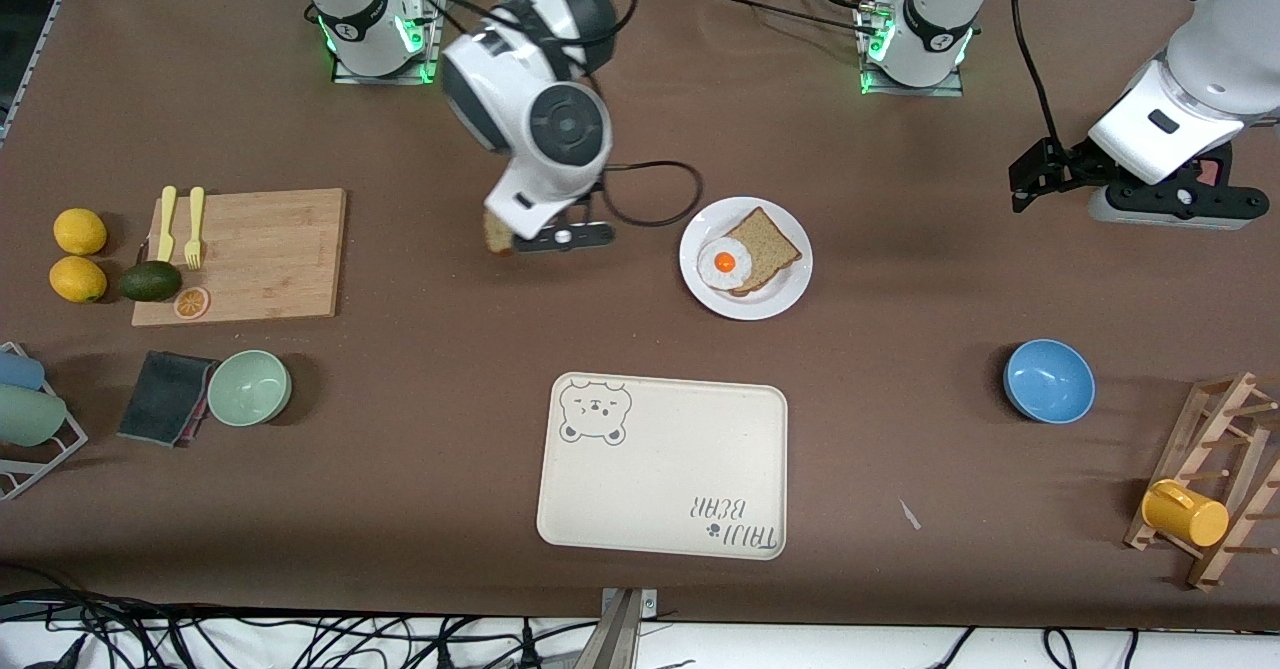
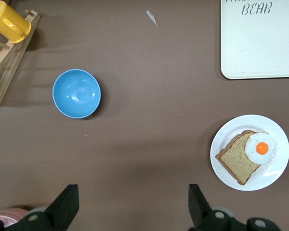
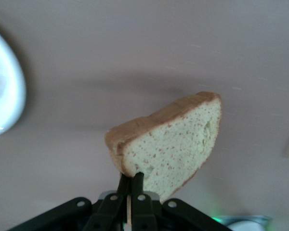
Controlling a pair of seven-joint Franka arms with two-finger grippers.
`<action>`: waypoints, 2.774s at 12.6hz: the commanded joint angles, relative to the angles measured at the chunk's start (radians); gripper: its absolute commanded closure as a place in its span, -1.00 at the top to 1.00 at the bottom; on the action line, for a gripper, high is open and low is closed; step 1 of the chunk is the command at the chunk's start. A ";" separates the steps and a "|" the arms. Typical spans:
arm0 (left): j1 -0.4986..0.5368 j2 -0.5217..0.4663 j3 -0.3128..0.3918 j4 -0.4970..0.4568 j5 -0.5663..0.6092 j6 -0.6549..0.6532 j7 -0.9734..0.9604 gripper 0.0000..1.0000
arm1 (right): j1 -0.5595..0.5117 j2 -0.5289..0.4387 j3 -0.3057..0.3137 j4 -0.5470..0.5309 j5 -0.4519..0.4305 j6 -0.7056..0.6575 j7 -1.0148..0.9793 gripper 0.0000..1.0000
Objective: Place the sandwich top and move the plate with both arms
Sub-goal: 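Grasp the bread slice with the right gripper and lift it, then lower the bread onto the egg slice on the white plate, then open the right gripper and withdraw it toward the board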
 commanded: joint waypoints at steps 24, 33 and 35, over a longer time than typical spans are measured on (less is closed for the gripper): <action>-0.001 -0.002 -0.002 0.007 0.027 -0.012 -0.011 1.00 | 0.190 0.308 0.003 0.164 0.246 0.762 0.095 1.00; -0.001 -0.002 -0.002 0.007 0.027 -0.012 -0.011 1.00 | 0.136 0.092 -0.096 0.153 0.170 0.080 0.044 1.00; -0.003 -0.003 -0.004 0.007 0.027 -0.012 -0.013 1.00 | 0.134 0.022 -0.194 0.135 0.170 -0.084 -0.072 1.00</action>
